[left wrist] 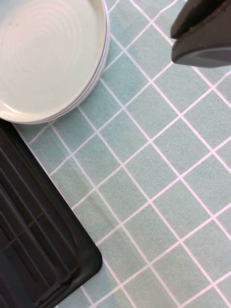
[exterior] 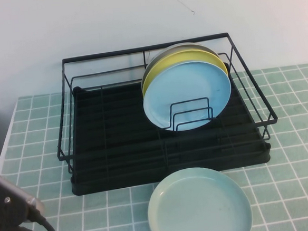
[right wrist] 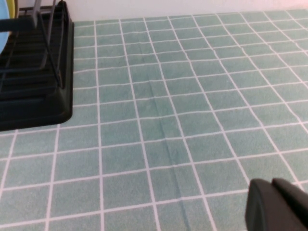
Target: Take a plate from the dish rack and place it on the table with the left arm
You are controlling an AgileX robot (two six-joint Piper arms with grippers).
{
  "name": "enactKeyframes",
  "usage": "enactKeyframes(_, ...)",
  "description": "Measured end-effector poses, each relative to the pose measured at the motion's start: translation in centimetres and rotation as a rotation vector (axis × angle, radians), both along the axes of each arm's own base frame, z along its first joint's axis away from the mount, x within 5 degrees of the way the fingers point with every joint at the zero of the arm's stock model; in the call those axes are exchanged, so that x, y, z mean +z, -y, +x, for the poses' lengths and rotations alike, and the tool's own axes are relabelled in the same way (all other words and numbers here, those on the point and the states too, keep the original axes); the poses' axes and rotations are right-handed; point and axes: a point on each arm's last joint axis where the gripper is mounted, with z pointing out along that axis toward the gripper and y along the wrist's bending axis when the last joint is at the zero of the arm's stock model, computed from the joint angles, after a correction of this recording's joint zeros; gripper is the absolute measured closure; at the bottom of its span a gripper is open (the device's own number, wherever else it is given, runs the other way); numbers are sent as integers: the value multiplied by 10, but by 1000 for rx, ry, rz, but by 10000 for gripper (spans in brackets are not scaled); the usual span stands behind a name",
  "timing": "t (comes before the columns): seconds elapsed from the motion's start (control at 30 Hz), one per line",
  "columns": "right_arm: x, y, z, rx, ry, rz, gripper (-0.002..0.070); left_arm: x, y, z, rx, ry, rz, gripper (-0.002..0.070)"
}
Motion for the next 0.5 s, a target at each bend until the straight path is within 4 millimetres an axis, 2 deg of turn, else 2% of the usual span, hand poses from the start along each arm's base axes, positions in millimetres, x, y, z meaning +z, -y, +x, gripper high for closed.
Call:
enactKeyframes(0.23,0,0,0,0,0,0,678,2,0,2,12,31,-5,677)
enactKeyframes(0.4,0,0,0,0,0,0,678,7,-2,10,29,152,6,677)
enactKeyframes(0.5,0,0,0,0,0,0,678,12,-10,19,105,240,-19,677)
